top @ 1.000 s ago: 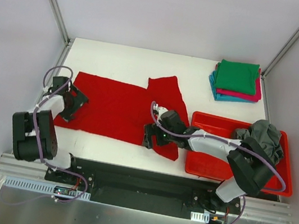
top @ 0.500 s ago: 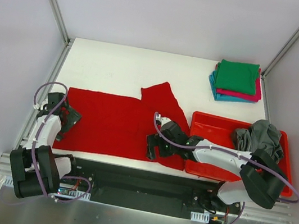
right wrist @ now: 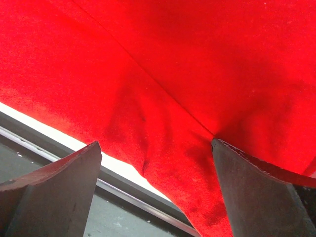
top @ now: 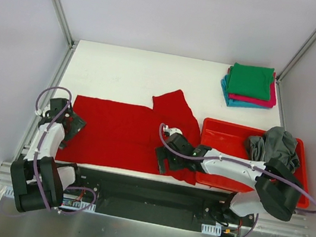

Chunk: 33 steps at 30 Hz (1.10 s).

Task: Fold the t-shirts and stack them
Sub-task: Fold the flattened tshirt in 1/3 of the way, then grap the side of the flattened tshirt furthest away from the robot with both arms

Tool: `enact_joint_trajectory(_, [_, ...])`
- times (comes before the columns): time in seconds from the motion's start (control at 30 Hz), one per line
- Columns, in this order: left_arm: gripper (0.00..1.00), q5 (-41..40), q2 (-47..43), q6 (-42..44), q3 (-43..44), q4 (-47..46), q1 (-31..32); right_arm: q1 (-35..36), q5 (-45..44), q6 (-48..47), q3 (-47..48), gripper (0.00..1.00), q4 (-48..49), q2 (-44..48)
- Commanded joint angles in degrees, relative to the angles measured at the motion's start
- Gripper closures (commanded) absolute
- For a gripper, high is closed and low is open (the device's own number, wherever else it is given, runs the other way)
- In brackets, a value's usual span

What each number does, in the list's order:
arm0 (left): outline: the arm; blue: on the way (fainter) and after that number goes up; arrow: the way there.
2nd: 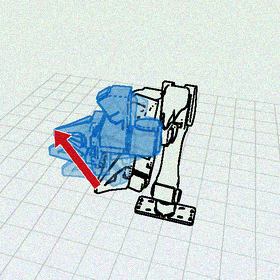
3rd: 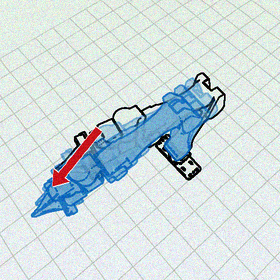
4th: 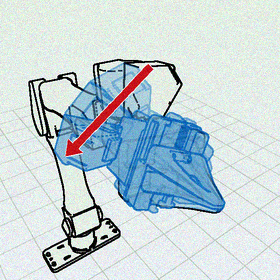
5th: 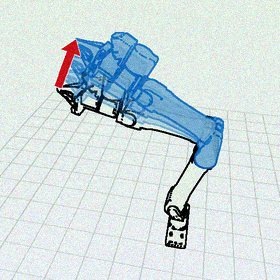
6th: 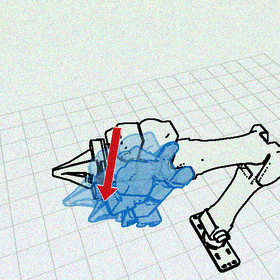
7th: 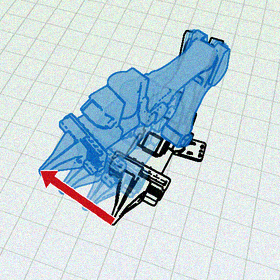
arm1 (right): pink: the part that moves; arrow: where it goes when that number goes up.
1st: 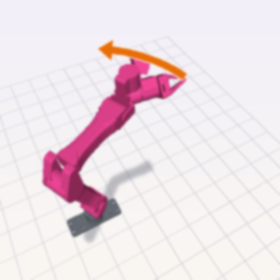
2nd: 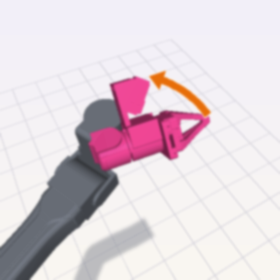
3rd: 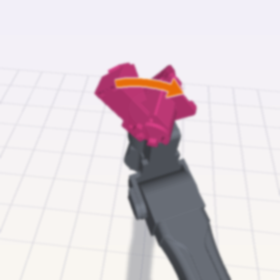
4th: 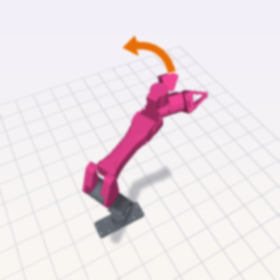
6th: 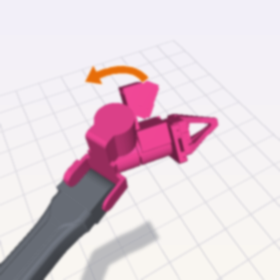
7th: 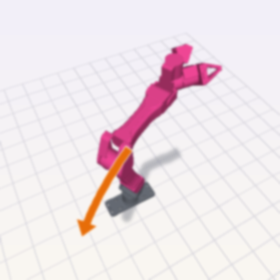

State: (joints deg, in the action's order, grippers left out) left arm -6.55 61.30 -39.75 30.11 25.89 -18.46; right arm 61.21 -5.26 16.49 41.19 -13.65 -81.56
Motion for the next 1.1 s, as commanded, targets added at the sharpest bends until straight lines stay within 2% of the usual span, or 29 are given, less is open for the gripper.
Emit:
enact_joint_trajectory(0.0, [0.01, 0.3, -2.8, -1.0, 1.8, 1.3, -0.2, 0.1, -4.8, -1.2, 5.1, 0.04, -9.6, -0.1])
enact_joint_trajectory(0.2, [0.01, 4.6, -3.9, -0.8, 10.0, 1.4, -0.1, -1.3, -10.5, -3.9, 12.9, 0.04, -12.2, 3.5])
enact_joint_trajectory(0.3, [0.01, 5.0, -0.1, 0.0, 15.2, 1.7, -0.1, -5.9, -7.7, -4.3, 16.5, 0.04, -12.2, 3.1])
enact_joint_trajectory(0.43, [0.01, 6.0, 10.2, 0.5, 24.1, 2.1, -0.1, -14.3, -1.8, -4.9, 22.5, 0.04, -11.8, -0.9])
enact_joint_trajectory(0.53, [0.03, 5.8, 20.1, 1.4, 31.0, 2.8, -0.1, -18.0, -4.0, -9.6, 26.4, 0.04, -7.3, -4.0])
enact_joint_trajectory(0.67, [0.06, 1.1, 31.8, 2.0, 40.2, 5.5, -0.1, -21.9, -7.3, -14.4, 34.9, 0.04, -7.9, -12.0])
enact_joint_trajectory(0.87, [0.16, -3.5, 48.3, 4.1, 57.8, 12.2, -0.1, -27.5, -3.3, -16.1, 45.2, 0.04, -6.7, -24.0])
enact_joint_trajectory(1.07, [0.29, -6.4, 57.3, 4.3, 65.9, 17.9, 1.2, -30.2, -2.8, -18.8, 50.6, 0.04, -3.5, -32.0])
